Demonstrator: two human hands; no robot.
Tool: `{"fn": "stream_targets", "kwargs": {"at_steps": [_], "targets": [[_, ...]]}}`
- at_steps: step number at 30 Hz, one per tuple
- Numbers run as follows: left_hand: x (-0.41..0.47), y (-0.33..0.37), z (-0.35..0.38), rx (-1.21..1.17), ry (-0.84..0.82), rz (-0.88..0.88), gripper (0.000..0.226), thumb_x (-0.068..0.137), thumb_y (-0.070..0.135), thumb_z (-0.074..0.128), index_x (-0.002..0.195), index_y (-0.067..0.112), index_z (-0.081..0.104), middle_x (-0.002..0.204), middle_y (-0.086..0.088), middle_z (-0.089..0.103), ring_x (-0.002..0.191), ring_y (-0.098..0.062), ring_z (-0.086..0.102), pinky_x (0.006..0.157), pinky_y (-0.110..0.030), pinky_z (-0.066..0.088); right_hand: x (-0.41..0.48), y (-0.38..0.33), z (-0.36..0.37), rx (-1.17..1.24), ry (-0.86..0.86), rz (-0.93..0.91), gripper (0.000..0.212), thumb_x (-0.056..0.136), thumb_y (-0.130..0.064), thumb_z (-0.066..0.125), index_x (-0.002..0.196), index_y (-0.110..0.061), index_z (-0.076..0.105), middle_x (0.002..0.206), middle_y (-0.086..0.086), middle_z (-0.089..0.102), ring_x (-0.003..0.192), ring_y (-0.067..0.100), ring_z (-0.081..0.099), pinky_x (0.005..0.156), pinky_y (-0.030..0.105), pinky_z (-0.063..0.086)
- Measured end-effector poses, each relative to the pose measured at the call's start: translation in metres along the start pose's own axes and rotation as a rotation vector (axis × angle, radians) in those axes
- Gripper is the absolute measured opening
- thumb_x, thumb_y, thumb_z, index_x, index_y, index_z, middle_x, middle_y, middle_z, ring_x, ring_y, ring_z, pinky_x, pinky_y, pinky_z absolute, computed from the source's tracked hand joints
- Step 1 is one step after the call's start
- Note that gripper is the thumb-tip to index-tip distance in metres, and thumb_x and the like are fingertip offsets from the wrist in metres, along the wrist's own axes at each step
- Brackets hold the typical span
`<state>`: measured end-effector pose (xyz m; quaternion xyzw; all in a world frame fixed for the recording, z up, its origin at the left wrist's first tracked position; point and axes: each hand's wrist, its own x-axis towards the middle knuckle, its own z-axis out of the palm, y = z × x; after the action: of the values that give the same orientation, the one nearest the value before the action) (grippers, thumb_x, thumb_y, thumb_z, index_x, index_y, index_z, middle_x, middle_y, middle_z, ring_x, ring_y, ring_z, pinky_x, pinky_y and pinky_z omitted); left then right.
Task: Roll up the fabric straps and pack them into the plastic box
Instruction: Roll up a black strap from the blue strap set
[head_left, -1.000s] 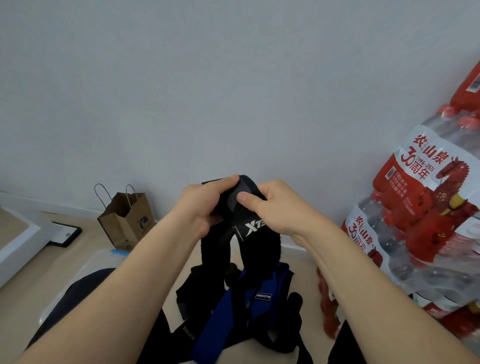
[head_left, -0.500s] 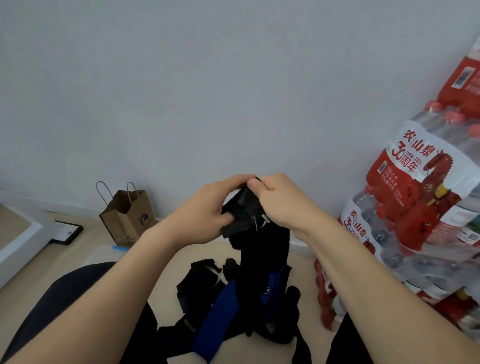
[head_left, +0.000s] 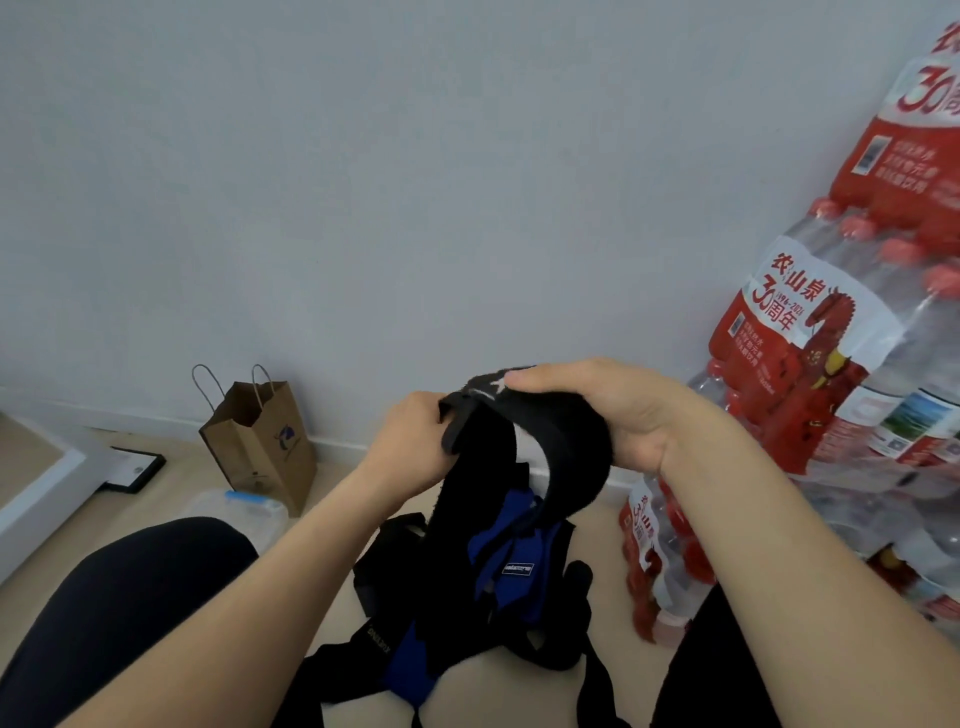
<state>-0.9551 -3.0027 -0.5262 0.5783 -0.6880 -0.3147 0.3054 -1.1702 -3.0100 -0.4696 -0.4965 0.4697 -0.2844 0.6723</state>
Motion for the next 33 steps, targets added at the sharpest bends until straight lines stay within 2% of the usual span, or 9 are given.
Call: {"fn": "stream_targets", "kwargs": {"at_steps": [3,6,10,12,17,20,22,25,33], "targets": [[-0.006,0.001,-0.001,-0.071,-0.296,-0.174,0.02,0.107,0.028,0.061,0.108,0.009,0.067,0.096,-0.014,0.078,0.092,-0.038,0.077,0.087,-0.05,0.063,-0.009,-0.001,-0.008,0.032,-0.037,-0.121,0.029,0.085,-0.024,0.083,0.106,-0.003,0.082,0.101,0.015,0.08,0.086,0.024,0.078,0.071,0.031,0.063],[-0.016,0.005,0.0,-0.182,-0.541,-0.116,0.037,0.091,0.024,0.069,0.126,0.014,0.07,0.116,-0.016,0.076,0.104,-0.027,0.076,0.098,-0.045,0.063,-0.015,0.002,-0.007,0.033,-0.112,-0.175,0.035,0.094,-0.019,0.073,0.122,0.001,0.077,0.116,0.018,0.079,0.102,0.029,0.078,0.08,0.034,0.064],[-0.022,0.009,0.005,-0.651,-0.445,-0.135,0.036,0.089,0.013,0.068,0.124,0.014,0.074,0.117,-0.021,0.076,0.098,-0.033,0.074,0.082,-0.044,0.064,-0.017,0.006,-0.001,0.023,-0.069,-0.175,0.031,0.103,-0.008,0.066,0.131,0.004,0.071,0.122,0.022,0.077,0.104,0.029,0.078,0.088,0.035,0.065],[-0.023,0.011,0.01,-0.669,-0.431,-0.138,0.028,0.099,0.024,0.067,0.126,0.022,0.074,0.115,-0.02,0.076,0.092,-0.039,0.075,0.075,-0.046,0.063,-0.017,0.004,0.0,0.039,-0.008,-0.124,0.032,0.103,-0.011,0.066,0.13,0.007,0.07,0.117,0.022,0.077,0.098,0.028,0.078,0.088,0.038,0.065],[-0.029,0.004,0.026,-0.636,-0.315,-0.2,0.029,0.109,0.037,0.062,0.131,0.022,0.072,0.121,-0.007,0.081,0.112,-0.031,0.077,0.096,-0.051,0.06,-0.02,0.008,0.002,0.032,-0.017,0.008,0.038,0.103,-0.017,0.069,0.129,0.01,0.07,0.112,0.021,0.076,0.095,0.029,0.076,0.092,0.042,0.062],[-0.029,0.0,0.033,-0.7,-0.192,-0.285,0.024,0.11,0.027,0.058,0.126,0.018,0.073,0.112,-0.005,0.083,0.103,-0.027,0.08,0.079,-0.04,0.062,-0.023,0.009,0.0,0.046,-0.04,0.089,0.021,0.1,-0.024,0.071,0.106,-0.006,0.08,0.1,0.012,0.078,0.082,0.023,0.076,0.074,0.035,0.065],[-0.029,-0.004,0.039,-0.747,-0.166,-0.393,0.022,0.107,0.021,0.061,0.122,0.014,0.075,0.11,-0.009,0.083,0.103,-0.029,0.08,0.089,-0.044,0.063,-0.028,0.008,-0.002,0.033,-0.052,0.092,0.018,0.096,-0.03,0.076,0.088,-0.014,0.08,0.09,0.008,0.076,0.074,0.021,0.075,0.068,0.032,0.063],[-0.032,-0.013,0.05,-0.706,-0.16,-0.551,0.02,0.105,0.019,0.065,0.121,0.009,0.072,0.11,-0.015,0.082,0.104,-0.036,0.078,0.106,-0.055,0.057,-0.033,0.009,-0.003,0.074,-0.13,-0.038,0.02,0.093,-0.03,0.076,0.082,-0.015,0.081,0.084,0.006,0.077,0.074,0.02,0.076,0.072,0.031,0.063],[-0.049,-0.046,0.071,-0.377,-0.437,-0.732,0.027,0.112,0.014,0.052,0.135,0.004,0.061,0.128,-0.021,0.075,0.116,-0.038,0.074,0.097,-0.056,0.061,-0.036,0.009,-0.01,0.118,-0.096,-0.424,0.027,0.094,-0.009,0.077,0.12,-0.005,0.078,0.114,0.017,0.079,0.106,0.033,0.078,0.087,0.042,0.064]]}}
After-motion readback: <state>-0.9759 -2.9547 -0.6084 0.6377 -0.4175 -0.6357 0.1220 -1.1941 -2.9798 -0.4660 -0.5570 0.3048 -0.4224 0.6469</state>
